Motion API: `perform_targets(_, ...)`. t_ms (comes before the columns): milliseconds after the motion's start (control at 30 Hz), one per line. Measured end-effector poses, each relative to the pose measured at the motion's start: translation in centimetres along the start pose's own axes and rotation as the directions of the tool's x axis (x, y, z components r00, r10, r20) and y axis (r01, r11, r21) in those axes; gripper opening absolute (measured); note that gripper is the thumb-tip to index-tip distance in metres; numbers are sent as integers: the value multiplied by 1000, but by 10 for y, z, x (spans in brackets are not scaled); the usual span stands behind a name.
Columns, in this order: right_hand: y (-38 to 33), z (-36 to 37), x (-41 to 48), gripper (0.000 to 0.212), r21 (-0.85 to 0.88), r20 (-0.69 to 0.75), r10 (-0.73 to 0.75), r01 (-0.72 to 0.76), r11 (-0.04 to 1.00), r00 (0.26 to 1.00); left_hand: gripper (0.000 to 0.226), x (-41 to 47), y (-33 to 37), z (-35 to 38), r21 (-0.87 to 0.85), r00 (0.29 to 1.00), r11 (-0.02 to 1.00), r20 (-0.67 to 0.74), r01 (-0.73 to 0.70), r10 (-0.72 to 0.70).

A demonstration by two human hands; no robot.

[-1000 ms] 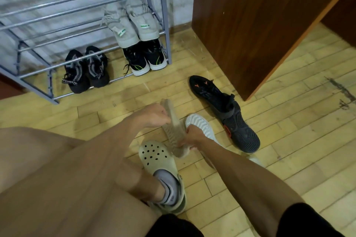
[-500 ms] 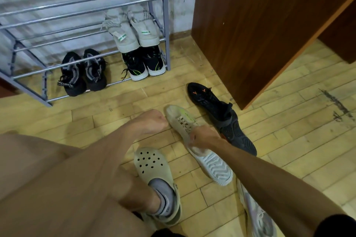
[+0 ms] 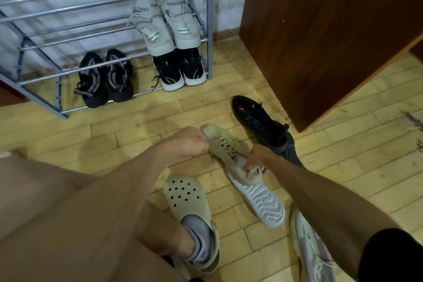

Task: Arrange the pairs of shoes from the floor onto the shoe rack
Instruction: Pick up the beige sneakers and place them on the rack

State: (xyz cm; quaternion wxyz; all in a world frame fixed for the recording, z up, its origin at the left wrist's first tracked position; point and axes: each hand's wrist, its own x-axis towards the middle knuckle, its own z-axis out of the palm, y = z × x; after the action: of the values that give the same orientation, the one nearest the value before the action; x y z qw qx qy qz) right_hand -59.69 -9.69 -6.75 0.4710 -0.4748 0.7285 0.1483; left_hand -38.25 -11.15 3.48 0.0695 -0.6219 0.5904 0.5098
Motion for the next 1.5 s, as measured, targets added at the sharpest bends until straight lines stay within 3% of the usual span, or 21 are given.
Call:
perform_targets(100,-10,-8,-15,28,249,67,2,-18,968,998,14,-3,3,2,-3,999,1000,-12,29,-29)
perform_targets(233,-47,-30,-44,35,396,-63,-141,155,905,988,36,-14,12,9,-58,996,996,-56,61,-64)
perform_targets(300,-68,-43,-67,40,437,-111,-227,253,863,967,42,-25,20,9,-190,990,981,-125,47,-72)
perform_targets(400,-99,-64,-105,29,479,-166,-355,390,786,920,50,-49,35,-10,-449,952,892,-293,-50,-94)
perform_targets(500,-130,-81,-145,21,538,-224,-447,492,685,866,55,-80,39,-40,-597,909,790,-394,-139,-138)
perform_targets(567,-154,-89,-171,29,540,-265,-508,563,626,819,40,-106,37,-62,-660,901,730,-409,-181,-146)
perform_targets(633,-181,-94,-200,37,512,-302,-578,641,572,758,38,-134,34,-86,-705,874,660,-462,-260,-150)
perform_targets(700,-207,-99,-230,32,462,-323,-648,712,528,690,34,-164,30,-109,-701,824,612,-550,-367,-136)
perform_targets(800,-246,-100,-271,33,350,-289,-723,772,531,628,19,-216,20,-140,-652,751,593,-650,-473,-115)
perform_targets(967,-322,-66,-333,34,266,-168,-791,799,539,589,11,-288,-41,-180,-611,657,581,-735,-537,-166)
perform_targets(1100,-372,-5,-350,31,238,-170,-778,791,564,605,32,-317,-110,-183,-636,644,570,-731,-520,-228)
perform_targets(1200,-396,47,-345,26,220,-136,-760,767,603,636,39,-322,-166,-176,-670,676,579,-691,-465,-256)
perform_targets(1333,-413,109,-315,41,228,-87,-698,696,681,711,42,-317,-236,-155,-696,723,611,-633,-376,-276)
perform_targets(1500,-411,190,-260,50,216,36,-568,549,808,822,49,-285,-331,-102,-817,751,531,-492,-225,-440)
